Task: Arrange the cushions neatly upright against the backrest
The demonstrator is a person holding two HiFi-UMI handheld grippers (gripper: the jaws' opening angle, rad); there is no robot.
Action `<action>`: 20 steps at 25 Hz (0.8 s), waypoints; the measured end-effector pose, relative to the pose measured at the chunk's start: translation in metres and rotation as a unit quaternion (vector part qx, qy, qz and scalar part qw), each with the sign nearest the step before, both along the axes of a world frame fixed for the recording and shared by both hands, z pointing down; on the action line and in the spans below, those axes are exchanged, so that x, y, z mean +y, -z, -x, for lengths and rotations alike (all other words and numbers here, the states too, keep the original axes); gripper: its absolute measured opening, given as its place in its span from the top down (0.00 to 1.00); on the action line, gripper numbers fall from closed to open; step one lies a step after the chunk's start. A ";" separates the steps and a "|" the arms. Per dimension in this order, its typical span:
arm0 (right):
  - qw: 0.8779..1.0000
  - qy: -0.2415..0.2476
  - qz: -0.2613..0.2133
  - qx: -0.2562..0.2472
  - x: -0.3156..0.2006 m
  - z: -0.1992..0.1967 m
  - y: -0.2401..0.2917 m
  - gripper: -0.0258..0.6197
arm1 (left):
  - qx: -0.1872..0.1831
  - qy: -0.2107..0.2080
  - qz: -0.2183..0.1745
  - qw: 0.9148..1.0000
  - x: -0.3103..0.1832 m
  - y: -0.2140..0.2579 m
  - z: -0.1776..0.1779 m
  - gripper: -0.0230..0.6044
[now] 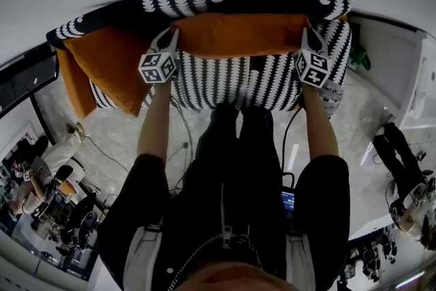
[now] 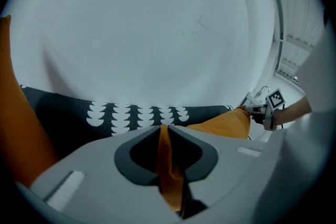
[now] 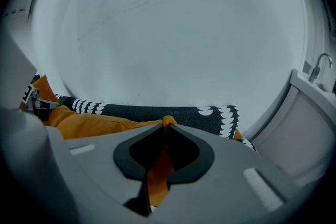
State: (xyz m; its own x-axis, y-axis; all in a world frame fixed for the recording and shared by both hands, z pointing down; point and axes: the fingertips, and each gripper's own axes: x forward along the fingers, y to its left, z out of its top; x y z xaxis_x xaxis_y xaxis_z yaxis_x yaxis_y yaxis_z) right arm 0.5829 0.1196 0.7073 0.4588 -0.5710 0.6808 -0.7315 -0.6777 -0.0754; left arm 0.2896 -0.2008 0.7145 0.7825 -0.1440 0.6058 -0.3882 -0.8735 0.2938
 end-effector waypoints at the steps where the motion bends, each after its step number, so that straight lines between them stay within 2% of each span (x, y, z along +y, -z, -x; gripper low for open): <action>1: 1.000 -0.003 0.000 -0.001 -0.002 -0.005 -0.002 0.91 | 0.000 0.004 0.004 1.000 -0.003 -0.002 -0.005 0.89; 8: 1.000 -0.015 0.011 0.002 -0.019 -0.037 -0.020 0.91 | -0.009 0.018 0.010 1.000 -0.023 -0.017 -0.035 0.89; 14: 0.999 -0.022 0.027 -0.009 -0.039 -0.044 -0.029 0.91 | -0.017 0.020 0.024 0.999 -0.039 -0.021 -0.037 0.87; 18: 0.999 -0.022 0.025 0.028 -0.032 -0.049 -0.017 0.76 | -0.011 0.040 -0.009 0.999 -0.040 -0.012 -0.028 0.77; 20: 0.999 -0.022 0.017 0.046 -0.023 -0.047 -0.008 0.74 | -0.006 0.052 -0.030 0.998 -0.036 -0.002 -0.021 0.72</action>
